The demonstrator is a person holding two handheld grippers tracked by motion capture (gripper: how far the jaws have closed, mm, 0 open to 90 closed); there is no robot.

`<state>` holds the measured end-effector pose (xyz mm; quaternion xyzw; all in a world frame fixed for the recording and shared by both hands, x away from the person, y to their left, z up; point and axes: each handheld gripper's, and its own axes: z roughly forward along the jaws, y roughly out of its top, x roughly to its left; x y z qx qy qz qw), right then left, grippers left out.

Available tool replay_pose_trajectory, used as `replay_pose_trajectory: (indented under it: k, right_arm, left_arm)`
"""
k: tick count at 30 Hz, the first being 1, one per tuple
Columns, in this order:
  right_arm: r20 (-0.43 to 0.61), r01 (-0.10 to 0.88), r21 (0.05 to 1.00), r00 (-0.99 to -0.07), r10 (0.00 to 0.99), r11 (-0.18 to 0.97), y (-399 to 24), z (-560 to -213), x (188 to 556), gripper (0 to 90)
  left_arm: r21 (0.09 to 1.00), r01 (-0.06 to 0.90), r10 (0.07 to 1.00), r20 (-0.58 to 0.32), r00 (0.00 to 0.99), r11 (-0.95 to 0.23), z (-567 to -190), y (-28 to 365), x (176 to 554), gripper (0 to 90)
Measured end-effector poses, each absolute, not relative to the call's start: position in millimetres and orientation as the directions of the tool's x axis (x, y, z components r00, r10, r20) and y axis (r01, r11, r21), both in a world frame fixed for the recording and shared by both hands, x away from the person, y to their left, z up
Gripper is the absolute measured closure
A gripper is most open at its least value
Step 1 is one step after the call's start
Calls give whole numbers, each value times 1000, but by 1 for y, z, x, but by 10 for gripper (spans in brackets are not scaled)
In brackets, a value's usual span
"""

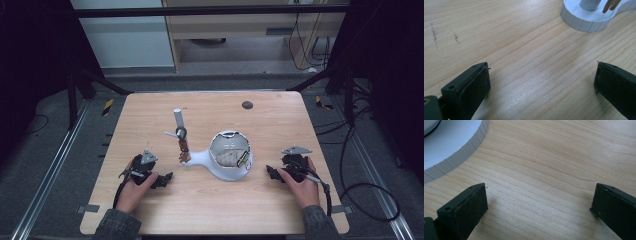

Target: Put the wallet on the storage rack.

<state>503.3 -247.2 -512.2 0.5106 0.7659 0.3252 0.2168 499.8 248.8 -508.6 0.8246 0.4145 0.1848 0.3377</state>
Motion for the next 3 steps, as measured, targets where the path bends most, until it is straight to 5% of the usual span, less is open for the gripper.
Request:
replay_pose_trajectory:
  k: [3]
  right_arm:
    - [1, 643, 719, -382, 924, 265, -247, -512, 503, 2]
  left_arm:
    - [710, 559, 808, 24, 588, -428, -509, 249, 500, 0]
